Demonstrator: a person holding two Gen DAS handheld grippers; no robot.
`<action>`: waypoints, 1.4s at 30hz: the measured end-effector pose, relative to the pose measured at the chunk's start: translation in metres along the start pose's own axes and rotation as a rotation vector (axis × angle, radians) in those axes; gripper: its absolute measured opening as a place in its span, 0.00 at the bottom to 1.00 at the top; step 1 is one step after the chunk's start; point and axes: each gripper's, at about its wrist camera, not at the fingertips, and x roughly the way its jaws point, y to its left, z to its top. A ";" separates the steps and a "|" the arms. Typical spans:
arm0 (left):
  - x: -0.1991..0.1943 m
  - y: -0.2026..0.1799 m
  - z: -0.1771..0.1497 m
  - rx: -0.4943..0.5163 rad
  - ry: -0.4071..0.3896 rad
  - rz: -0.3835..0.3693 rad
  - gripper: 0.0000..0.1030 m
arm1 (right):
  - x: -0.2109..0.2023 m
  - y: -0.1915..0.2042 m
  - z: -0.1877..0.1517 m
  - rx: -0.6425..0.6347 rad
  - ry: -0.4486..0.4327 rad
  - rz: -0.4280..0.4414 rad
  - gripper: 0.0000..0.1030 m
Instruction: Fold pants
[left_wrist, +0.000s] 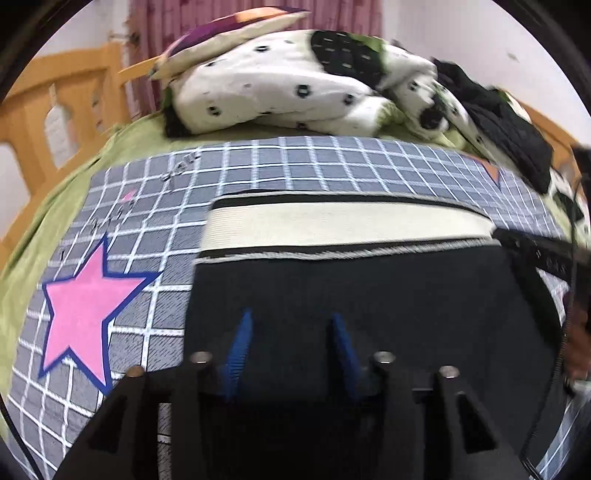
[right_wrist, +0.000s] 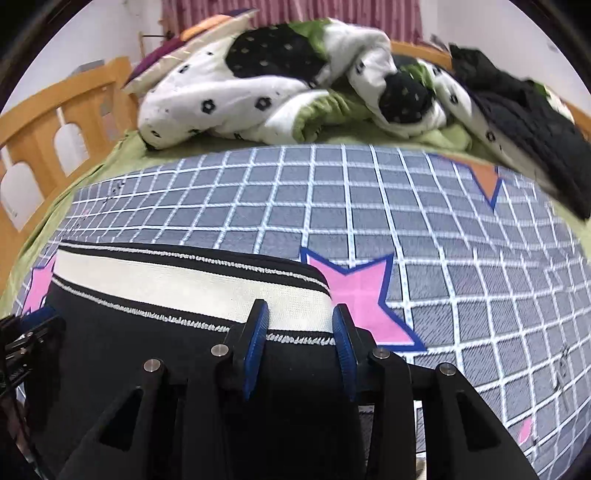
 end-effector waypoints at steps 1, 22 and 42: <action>0.000 -0.002 0.000 0.006 0.000 0.008 0.47 | -0.001 0.001 0.000 -0.015 0.002 -0.003 0.34; 0.011 0.008 0.012 -0.024 0.013 0.003 0.57 | -0.004 0.004 -0.008 -0.067 -0.023 -0.005 0.34; -0.085 0.003 -0.081 -0.035 0.100 0.019 0.57 | -0.091 -0.012 -0.089 -0.008 0.112 0.040 0.36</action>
